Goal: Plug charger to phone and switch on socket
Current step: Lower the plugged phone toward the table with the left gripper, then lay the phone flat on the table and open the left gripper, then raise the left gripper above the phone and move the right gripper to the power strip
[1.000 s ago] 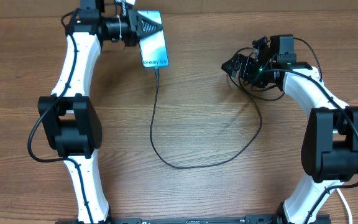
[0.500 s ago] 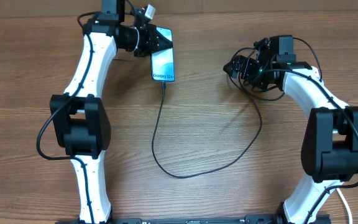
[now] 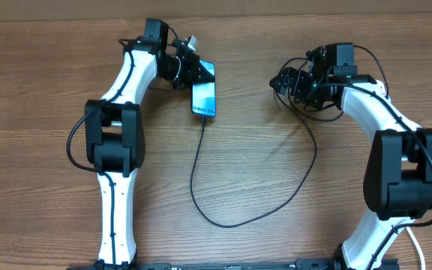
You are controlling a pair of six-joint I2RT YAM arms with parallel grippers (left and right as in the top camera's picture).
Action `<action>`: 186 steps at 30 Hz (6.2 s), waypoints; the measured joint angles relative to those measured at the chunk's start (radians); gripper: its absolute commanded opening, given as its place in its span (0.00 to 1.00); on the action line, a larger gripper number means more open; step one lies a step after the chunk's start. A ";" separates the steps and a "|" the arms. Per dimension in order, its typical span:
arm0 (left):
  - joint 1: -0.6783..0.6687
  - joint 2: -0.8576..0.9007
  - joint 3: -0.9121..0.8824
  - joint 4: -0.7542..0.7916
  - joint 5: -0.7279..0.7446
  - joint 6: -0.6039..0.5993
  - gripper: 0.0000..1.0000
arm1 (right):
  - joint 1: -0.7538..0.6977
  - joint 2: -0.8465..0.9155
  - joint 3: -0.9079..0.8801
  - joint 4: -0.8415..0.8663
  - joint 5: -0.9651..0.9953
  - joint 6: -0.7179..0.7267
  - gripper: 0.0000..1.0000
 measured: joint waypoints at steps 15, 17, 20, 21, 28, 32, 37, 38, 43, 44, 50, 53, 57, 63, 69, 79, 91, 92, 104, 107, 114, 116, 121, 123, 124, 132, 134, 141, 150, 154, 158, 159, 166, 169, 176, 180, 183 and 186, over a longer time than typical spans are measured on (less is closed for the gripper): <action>-0.021 0.030 0.000 0.028 -0.072 -0.015 0.04 | 0.000 0.000 0.000 -0.002 0.000 0.000 1.00; -0.027 0.031 0.000 0.038 -0.077 -0.020 0.04 | 0.000 0.000 0.000 -0.005 0.000 0.000 1.00; -0.033 0.031 0.000 0.050 -0.089 -0.043 0.04 | 0.000 0.000 0.000 -0.008 0.000 0.000 1.00; -0.034 0.031 0.000 0.053 -0.089 -0.051 0.04 | 0.000 0.000 0.000 -0.008 0.000 0.000 1.00; -0.035 0.032 0.000 0.069 -0.096 -0.095 0.04 | 0.000 0.000 0.000 -0.008 0.000 0.000 1.00; -0.035 0.032 0.000 0.069 -0.099 -0.109 0.04 | 0.000 0.000 0.000 -0.008 0.000 0.000 1.00; -0.035 0.032 0.000 0.068 -0.100 -0.110 0.04 | 0.000 0.000 0.000 -0.009 0.000 0.000 1.00; -0.035 0.032 0.000 0.068 -0.101 -0.110 0.04 | 0.000 0.000 0.000 -0.012 0.000 0.000 1.00; -0.035 0.032 0.000 0.068 -0.107 -0.110 0.04 | 0.000 0.000 0.000 -0.017 0.000 0.000 1.00; -0.035 0.032 0.000 0.068 -0.111 -0.110 0.04 | 0.000 0.000 0.000 -0.017 0.000 0.000 1.00; -0.035 0.032 0.000 0.068 -0.129 -0.110 0.04 | 0.000 0.000 0.000 -0.018 0.000 -0.001 1.00; -0.035 0.032 0.000 0.068 -0.135 -0.110 0.04 | 0.000 0.000 0.000 -0.018 0.000 -0.002 1.00; -0.035 0.035 0.000 0.068 -0.141 -0.110 0.04 | 0.000 0.000 0.000 -0.018 0.000 -0.003 1.00; -0.035 0.057 0.000 0.068 -0.135 -0.110 0.04 | 0.000 0.000 0.000 -0.018 0.000 -0.004 1.00; -0.035 0.058 0.000 0.068 -0.128 -0.113 0.04 | 0.000 0.000 0.000 -0.018 0.000 -0.003 1.00; -0.035 0.058 0.000 0.068 -0.129 -0.113 0.11 | 0.000 0.000 0.000 -0.019 0.000 -0.004 1.00; -0.035 0.060 0.000 0.069 -0.117 -0.114 0.24 | 0.000 0.000 0.000 -0.019 0.000 -0.003 1.00; -0.035 0.060 0.000 0.069 -0.113 -0.113 0.24 | 0.000 0.000 0.000 -0.018 0.000 -0.004 1.00; -0.035 0.060 0.001 0.069 -0.089 -0.116 0.36 | 0.000 0.000 0.000 -0.018 0.000 -0.005 1.00; -0.035 0.060 0.003 0.069 -0.082 -0.117 0.39 | 0.000 0.000 0.000 -0.019 0.000 -0.004 1.00; -0.035 0.060 0.007 0.062 -0.078 -0.117 0.47 | 0.000 0.000 0.000 -0.019 0.000 -0.004 1.00; -0.035 0.060 0.012 0.053 -0.079 -0.118 0.52 | 0.000 0.000 0.000 -0.019 0.000 -0.004 1.00; -0.039 0.056 0.026 0.031 -0.077 -0.134 0.82 | 0.000 0.000 0.000 -0.018 0.000 -0.004 1.00; -0.039 0.047 0.030 0.025 -0.080 -0.138 1.00 | 0.000 0.000 0.000 -0.018 0.000 -0.004 1.00; -0.042 0.042 0.031 0.021 -0.080 -0.139 1.00 | 0.000 0.000 0.000 -0.019 0.000 -0.004 1.00; -0.045 0.031 0.040 -0.003 -0.110 -0.156 1.00 | 0.000 0.000 0.000 -0.019 0.000 -0.003 1.00; -0.045 0.028 0.040 -0.013 -0.124 -0.164 1.00 | 0.000 0.000 0.000 -0.018 0.000 -0.004 1.00; -0.046 0.018 0.047 -0.061 -0.188 -0.189 1.00 | 0.000 0.000 0.000 -0.018 0.000 -0.004 1.00; -0.046 0.004 0.059 -0.119 -0.298 -0.217 1.00 | 0.000 0.000 0.000 -0.018 0.000 -0.004 1.00; -0.046 -0.001 0.061 -0.137 -0.340 -0.223 1.00 | 0.000 0.000 0.000 -0.019 0.000 -0.004 1.00; -0.046 -0.005 0.066 -0.156 -0.384 -0.227 1.00 | 0.000 0.000 0.000 -0.019 0.000 -0.004 1.00; -0.046 -0.005 0.067 -0.159 -0.391 -0.227 1.00 | 0.000 0.000 0.000 -0.018 0.000 -0.004 1.00; -0.047 -0.012 0.068 -0.179 -0.454 -0.237 1.00 | 0.000 0.000 0.000 -0.018 0.000 -0.004 1.00; -0.049 -0.014 0.068 -0.185 -0.478 -0.238 1.00 | 0.000 0.000 0.000 -0.019 0.000 -0.004 1.00; -0.052 -0.017 0.072 -0.204 -0.534 -0.238 1.00 | 0.000 0.000 0.000 -0.019 0.000 -0.004 1.00; -0.052 -0.018 0.072 -0.208 -0.552 -0.233 1.00 | 0.000 0.000 0.000 -0.021 0.001 -0.004 1.00; -0.052 -0.023 0.072 -0.217 -0.586 -0.201 1.00 | 0.000 0.000 0.000 -0.025 0.001 -0.004 1.00; -0.052 -0.025 0.077 -0.244 -0.636 -0.161 1.00 | 0.000 0.000 0.000 -0.026 0.004 -0.007 1.00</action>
